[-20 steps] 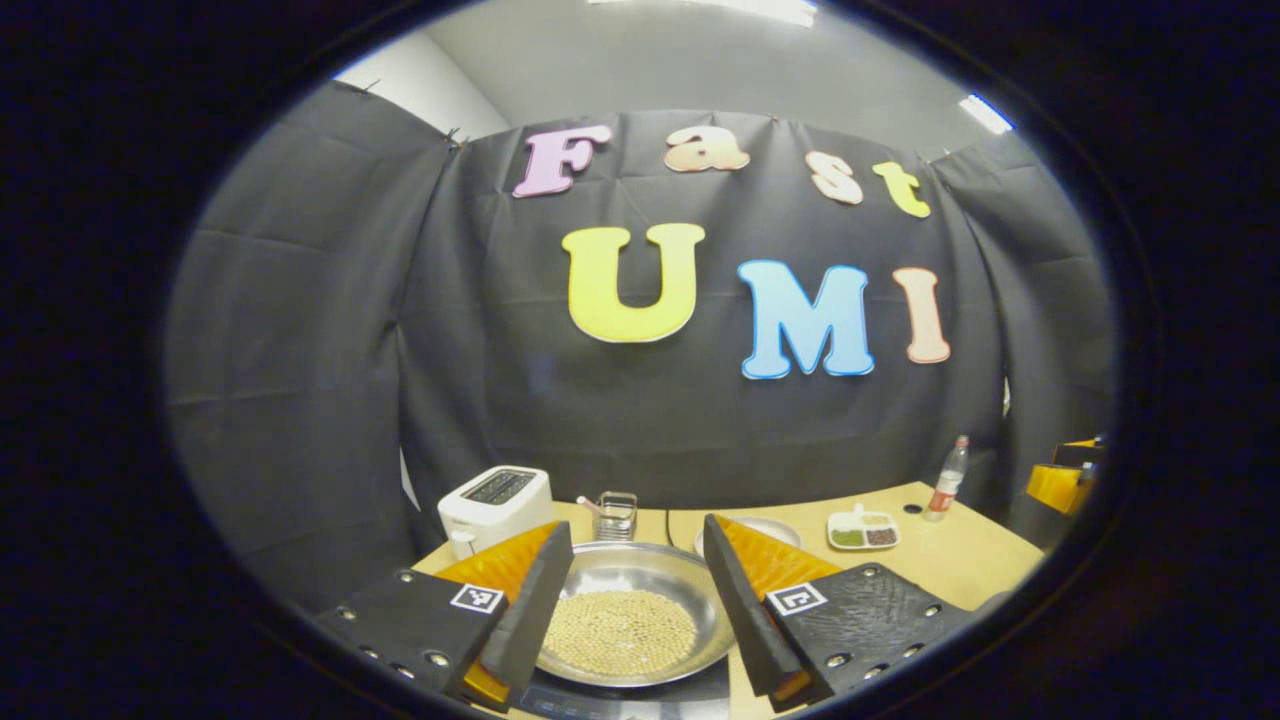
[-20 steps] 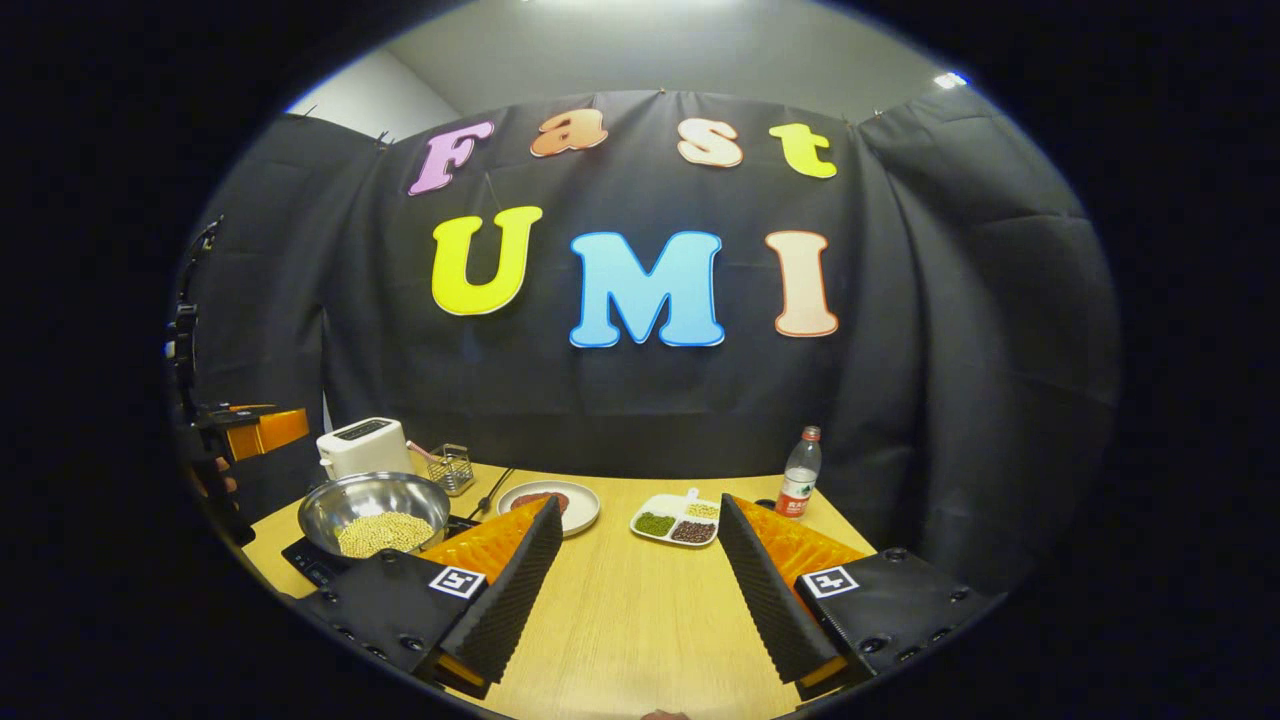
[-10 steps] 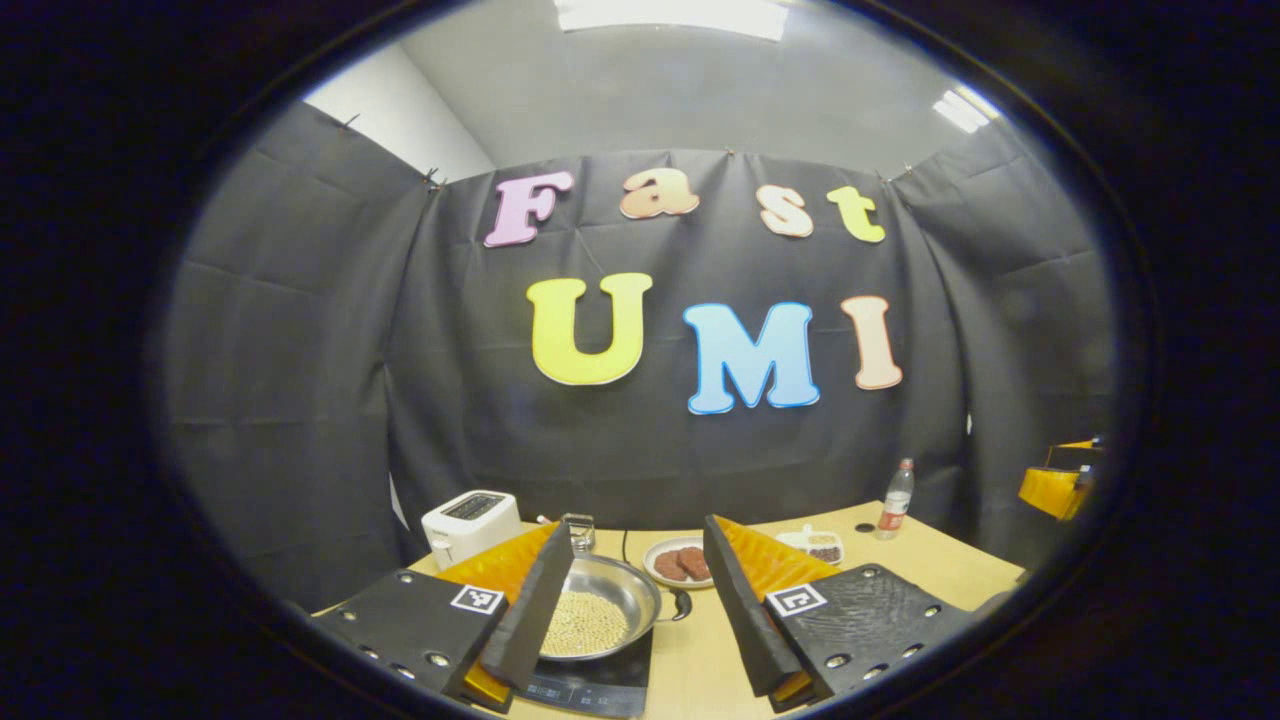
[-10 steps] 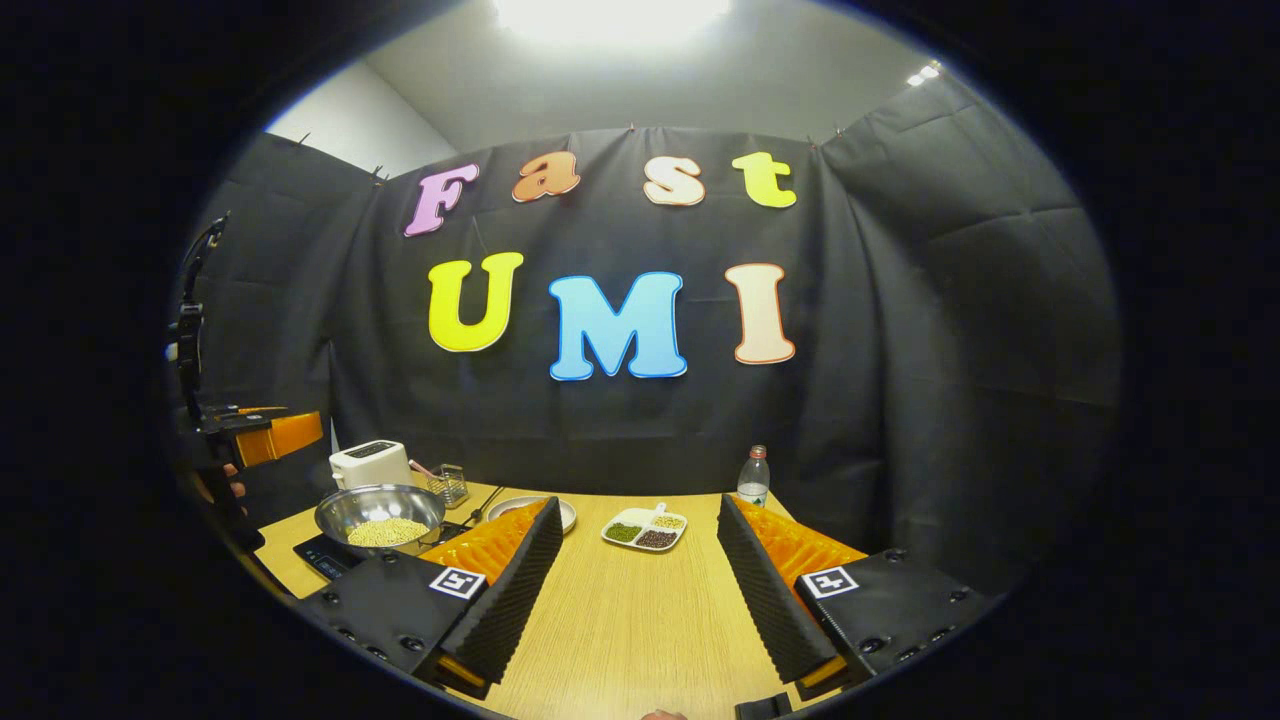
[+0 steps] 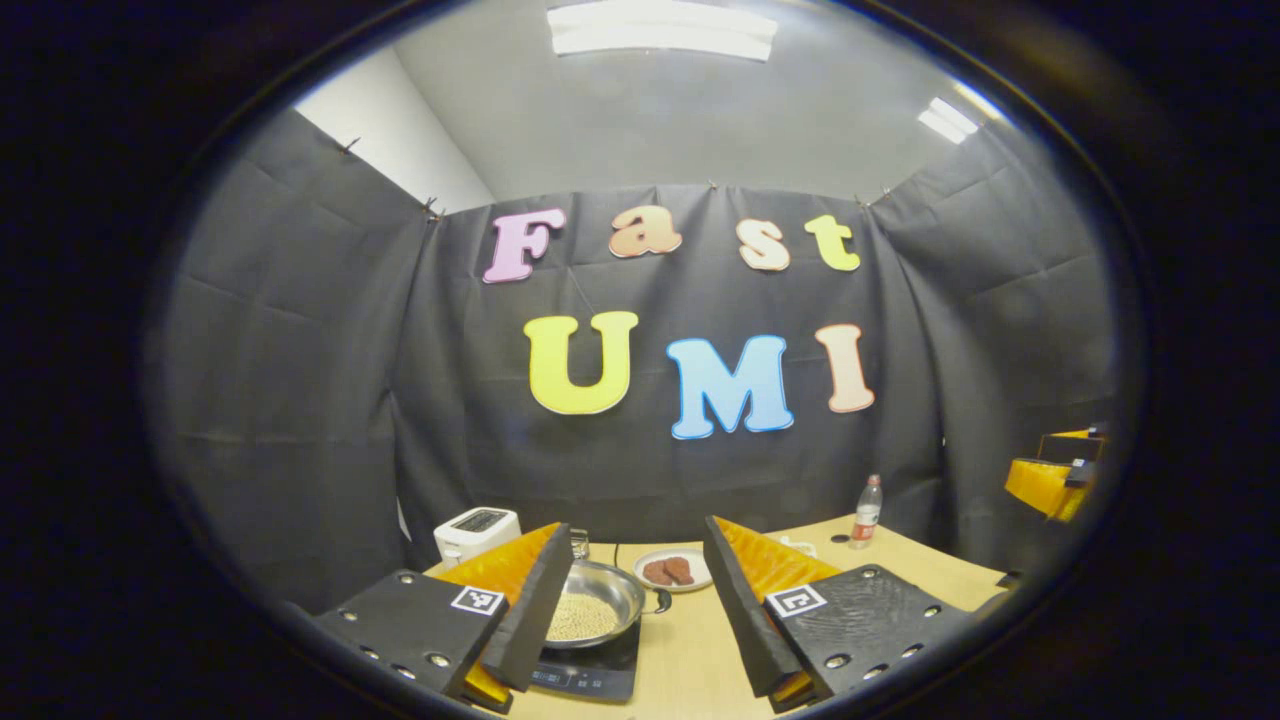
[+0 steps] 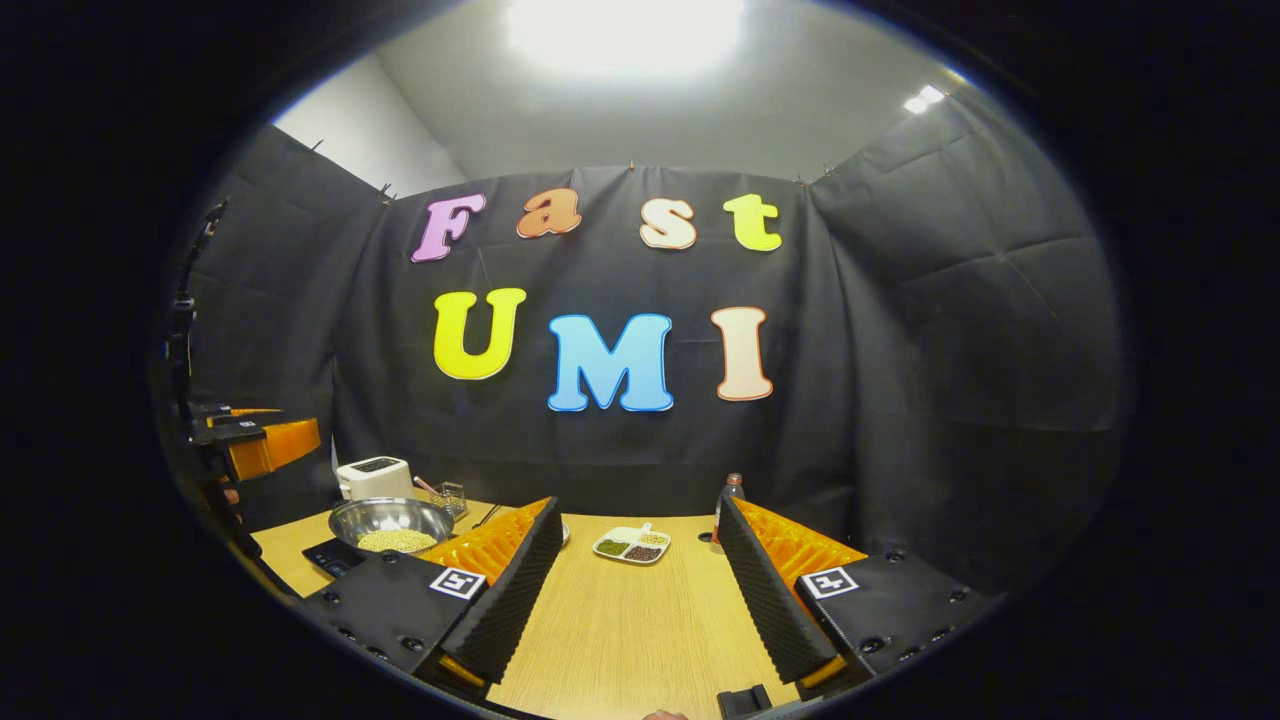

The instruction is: First push the handle of the pot to place it horizontally, then grasp the pot with both hands and set it on the induction cooktop.

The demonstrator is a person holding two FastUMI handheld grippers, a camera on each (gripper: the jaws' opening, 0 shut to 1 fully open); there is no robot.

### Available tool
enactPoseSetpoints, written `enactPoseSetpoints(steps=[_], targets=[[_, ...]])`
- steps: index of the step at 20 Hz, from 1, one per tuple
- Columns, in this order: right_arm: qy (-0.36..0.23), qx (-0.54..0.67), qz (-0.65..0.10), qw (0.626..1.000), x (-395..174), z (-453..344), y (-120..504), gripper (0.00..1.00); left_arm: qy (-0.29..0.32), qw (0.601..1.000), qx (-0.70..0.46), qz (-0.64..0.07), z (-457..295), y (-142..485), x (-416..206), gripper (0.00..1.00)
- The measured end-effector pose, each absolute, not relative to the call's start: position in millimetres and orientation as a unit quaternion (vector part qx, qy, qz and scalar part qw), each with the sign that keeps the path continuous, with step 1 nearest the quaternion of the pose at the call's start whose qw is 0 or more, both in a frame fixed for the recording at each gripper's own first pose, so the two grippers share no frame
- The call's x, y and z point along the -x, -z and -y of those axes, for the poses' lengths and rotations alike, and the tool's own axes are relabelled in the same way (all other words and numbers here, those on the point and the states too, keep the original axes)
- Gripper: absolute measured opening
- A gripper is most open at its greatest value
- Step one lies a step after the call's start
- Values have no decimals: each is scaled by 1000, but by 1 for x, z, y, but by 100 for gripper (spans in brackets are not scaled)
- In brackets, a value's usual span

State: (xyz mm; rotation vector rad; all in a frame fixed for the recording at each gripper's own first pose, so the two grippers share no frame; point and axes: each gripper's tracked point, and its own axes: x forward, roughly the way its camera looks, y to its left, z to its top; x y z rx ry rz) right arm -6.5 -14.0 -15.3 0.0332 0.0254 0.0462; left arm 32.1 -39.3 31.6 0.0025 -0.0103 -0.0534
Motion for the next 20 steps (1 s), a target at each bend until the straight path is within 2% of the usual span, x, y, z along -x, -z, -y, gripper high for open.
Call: enactPoseSetpoints(steps=[2,3,8,9,11,19,20], targets=[[-15,-9,-5,1000,21,13,7,96,27,1000,0,8,29,-36,-17,80],[-12,-8,-5,1000,29,11,5,96,27,1000,-1,10,24,-43,-7,77],[-7,-9,9,1000,57,-1,-2,99,26,999,-15,26,9,-52,25,77],[-8,-9,10,1000,62,-5,-2,99,28,999,-14,27,8,-52,29,80],[-6,-10,11,1000,70,-10,-4,99,27,999,-12,27,6,-52,39,77],[5,-18,17,1000,79,-11,-10,99,32,999,-7,27,6,-53,53,77],[6,-19,15,1000,79,-11,-10,99,33,999,-7,27,6,-53,54,80]])
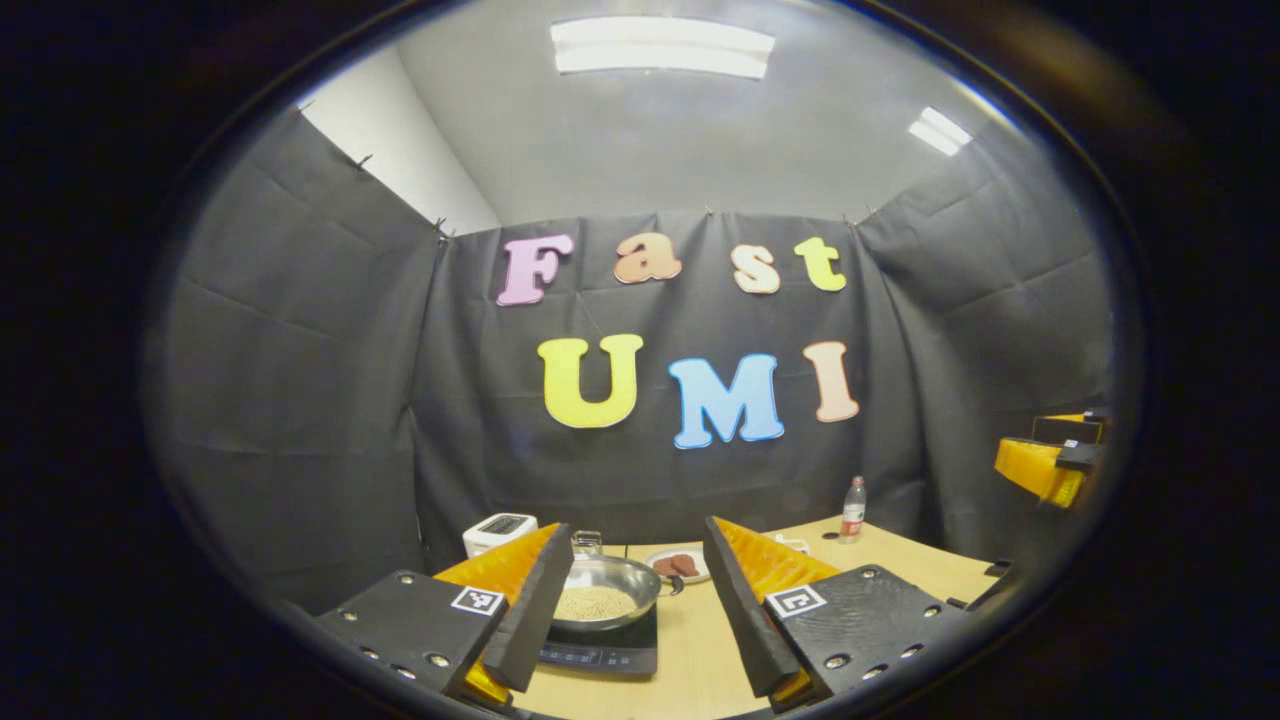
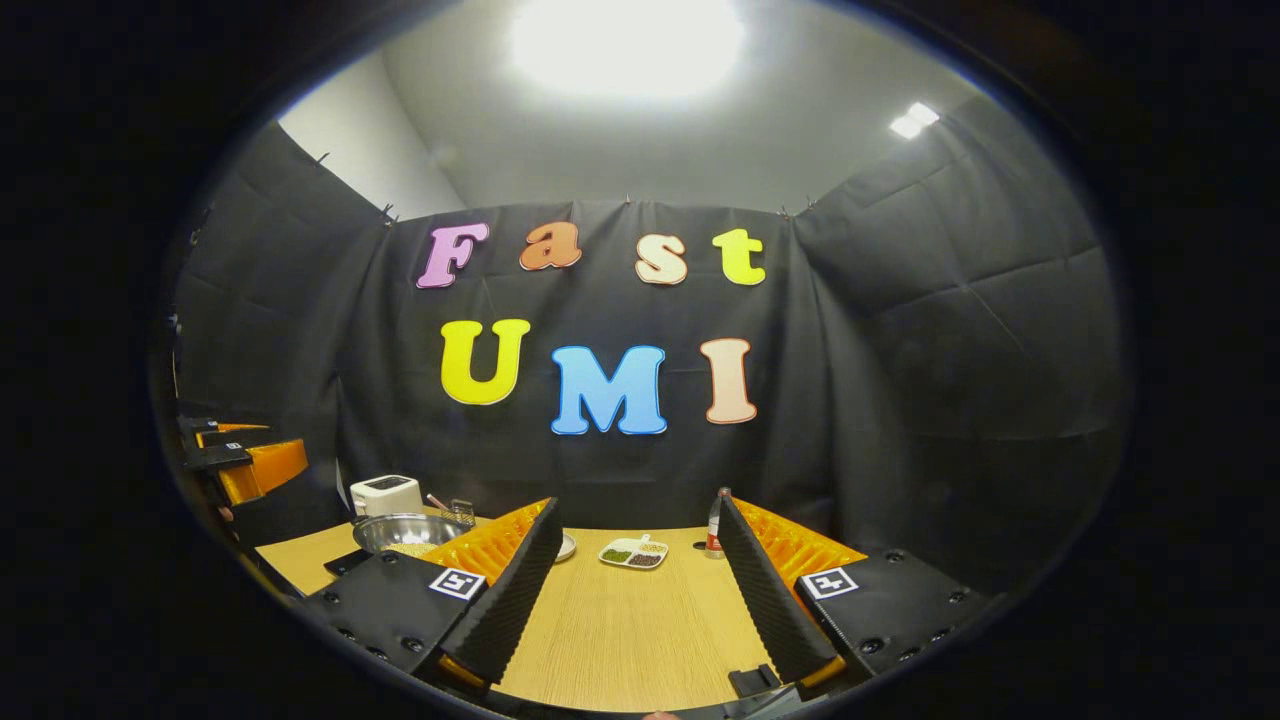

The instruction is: First push the handle of the pot to place it horizontally, then grasp the pot with both hands and set it on the induction cooktop.

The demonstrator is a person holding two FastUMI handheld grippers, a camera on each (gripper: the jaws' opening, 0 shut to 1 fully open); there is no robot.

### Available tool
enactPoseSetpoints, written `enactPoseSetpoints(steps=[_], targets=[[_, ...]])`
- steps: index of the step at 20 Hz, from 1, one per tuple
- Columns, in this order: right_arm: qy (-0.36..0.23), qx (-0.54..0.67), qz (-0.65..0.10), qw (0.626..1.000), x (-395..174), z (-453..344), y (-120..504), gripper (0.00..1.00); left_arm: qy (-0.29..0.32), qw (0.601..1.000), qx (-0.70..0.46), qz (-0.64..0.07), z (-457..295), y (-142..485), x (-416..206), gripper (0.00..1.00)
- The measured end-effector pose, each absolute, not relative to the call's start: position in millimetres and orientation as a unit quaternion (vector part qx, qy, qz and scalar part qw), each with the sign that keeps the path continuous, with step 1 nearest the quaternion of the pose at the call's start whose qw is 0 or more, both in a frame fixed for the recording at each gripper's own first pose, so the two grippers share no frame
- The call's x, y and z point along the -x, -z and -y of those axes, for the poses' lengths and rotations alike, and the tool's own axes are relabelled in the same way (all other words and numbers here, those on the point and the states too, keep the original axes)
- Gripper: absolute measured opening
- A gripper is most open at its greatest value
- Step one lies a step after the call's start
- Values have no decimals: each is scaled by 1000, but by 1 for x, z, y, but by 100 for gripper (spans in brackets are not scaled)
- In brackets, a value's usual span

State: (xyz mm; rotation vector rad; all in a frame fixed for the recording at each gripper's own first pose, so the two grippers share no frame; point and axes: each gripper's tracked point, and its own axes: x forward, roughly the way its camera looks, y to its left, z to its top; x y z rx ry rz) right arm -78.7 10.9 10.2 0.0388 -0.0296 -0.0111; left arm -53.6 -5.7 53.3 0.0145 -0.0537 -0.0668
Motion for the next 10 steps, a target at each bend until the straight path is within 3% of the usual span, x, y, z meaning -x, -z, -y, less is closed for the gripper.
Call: enactPoseSetpoints(steps=[10], targets=[[12,-16,5,1000,80,-11,-6,99,34,999,-10,23,2,-52,51,77]])
